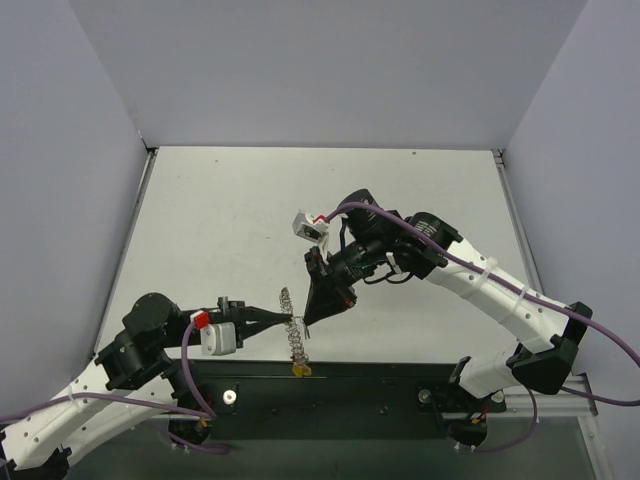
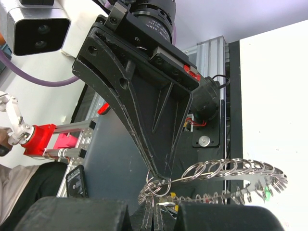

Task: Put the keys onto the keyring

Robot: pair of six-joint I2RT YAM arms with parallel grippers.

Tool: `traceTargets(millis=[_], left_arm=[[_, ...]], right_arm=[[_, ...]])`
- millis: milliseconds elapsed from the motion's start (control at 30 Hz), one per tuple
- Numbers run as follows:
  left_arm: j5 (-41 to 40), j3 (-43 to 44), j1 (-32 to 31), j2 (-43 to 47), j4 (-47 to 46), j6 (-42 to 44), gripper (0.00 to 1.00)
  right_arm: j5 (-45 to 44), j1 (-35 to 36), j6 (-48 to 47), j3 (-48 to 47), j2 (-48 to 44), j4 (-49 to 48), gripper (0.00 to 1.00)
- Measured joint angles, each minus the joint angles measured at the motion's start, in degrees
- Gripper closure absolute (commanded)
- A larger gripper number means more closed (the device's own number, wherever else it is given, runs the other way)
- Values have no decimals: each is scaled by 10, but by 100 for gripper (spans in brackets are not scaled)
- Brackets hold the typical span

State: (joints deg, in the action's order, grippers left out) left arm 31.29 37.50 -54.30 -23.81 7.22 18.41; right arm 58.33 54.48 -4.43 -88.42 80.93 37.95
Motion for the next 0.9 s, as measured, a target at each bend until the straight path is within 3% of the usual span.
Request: traceTargets(millis=[900], left_arm=[[20,-4,0,-4,-16,-17,100]], right_arm=[[1,0,0,0,0,5,100]])
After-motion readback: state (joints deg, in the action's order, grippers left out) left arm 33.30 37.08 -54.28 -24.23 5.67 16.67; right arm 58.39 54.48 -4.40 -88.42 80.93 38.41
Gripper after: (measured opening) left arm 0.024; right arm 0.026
